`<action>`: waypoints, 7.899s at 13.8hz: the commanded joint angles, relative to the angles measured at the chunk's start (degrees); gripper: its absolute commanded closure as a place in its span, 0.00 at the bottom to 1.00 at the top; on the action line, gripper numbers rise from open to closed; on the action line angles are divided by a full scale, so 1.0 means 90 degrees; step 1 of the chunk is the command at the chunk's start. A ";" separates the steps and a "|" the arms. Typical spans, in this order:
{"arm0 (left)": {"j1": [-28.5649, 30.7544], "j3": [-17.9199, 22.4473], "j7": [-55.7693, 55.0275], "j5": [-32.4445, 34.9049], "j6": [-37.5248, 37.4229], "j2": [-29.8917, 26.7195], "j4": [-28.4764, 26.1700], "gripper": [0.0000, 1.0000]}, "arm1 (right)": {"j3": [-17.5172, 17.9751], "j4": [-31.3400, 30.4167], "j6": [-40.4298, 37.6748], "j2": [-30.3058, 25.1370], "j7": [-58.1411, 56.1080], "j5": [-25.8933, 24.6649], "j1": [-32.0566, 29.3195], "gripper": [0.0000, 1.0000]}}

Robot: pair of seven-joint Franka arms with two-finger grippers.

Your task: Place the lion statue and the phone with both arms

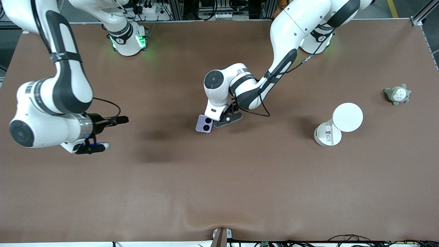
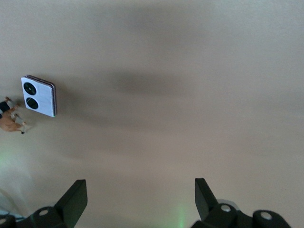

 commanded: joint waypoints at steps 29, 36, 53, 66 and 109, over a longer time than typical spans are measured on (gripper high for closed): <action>0.4669 -0.0598 0.5296 0.0614 0.2058 -0.2257 -0.3541 1.00 | -0.0071 -0.0422 0.3959 0.2033 0.3378 0.0671 0.3217 0.00; 0.4807 -0.0578 0.5297 0.0769 0.2177 -0.2405 -0.3874 1.00 | -0.0071 -0.0461 0.4397 0.2159 0.3555 0.0671 0.3353 0.00; 0.4944 -0.0908 0.4957 0.0838 0.1839 -0.2599 -0.3573 0.00 | -0.0529 -0.0266 0.2556 0.1234 0.2521 -0.0383 0.2233 0.99; 0.4993 -0.2346 0.4868 0.0047 -0.3164 -0.2863 0.0558 0.00 | -0.0530 -0.1387 0.3341 0.0851 -0.1532 -0.0657 -0.0483 0.97; 0.3372 0.2137 0.8324 -0.2394 -0.4015 -0.6184 -0.0993 0.00 | -0.0491 0.2615 -0.0445 -0.0094 -0.1787 -0.1331 -0.1236 0.00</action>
